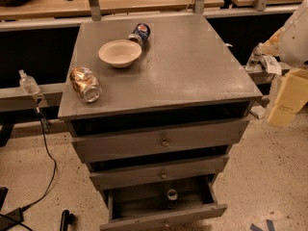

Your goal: Pick redbull can from bottom drawer and place on counter

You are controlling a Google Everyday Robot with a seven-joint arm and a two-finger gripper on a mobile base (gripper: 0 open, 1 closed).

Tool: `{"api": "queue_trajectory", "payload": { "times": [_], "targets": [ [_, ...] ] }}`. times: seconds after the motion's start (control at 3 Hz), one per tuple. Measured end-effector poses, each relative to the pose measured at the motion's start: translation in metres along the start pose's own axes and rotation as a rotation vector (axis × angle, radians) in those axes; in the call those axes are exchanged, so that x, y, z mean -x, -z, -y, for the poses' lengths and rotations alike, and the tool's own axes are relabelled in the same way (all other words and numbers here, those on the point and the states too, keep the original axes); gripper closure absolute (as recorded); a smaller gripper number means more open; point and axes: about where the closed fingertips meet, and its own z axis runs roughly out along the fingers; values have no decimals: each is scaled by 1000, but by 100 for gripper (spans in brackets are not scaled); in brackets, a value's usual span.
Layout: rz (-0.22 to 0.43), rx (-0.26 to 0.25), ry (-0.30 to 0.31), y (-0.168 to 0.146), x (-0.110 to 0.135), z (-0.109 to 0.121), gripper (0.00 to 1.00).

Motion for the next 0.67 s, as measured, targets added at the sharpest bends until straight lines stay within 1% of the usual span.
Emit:
{"api": "queue_trajectory", "payload": {
  "times": [0.33, 0.67],
  "targets": [
    [4, -4, -1, 3, 0, 2, 0],
    [37, 34, -43, -4, -12, 17, 0]
  ]
}}
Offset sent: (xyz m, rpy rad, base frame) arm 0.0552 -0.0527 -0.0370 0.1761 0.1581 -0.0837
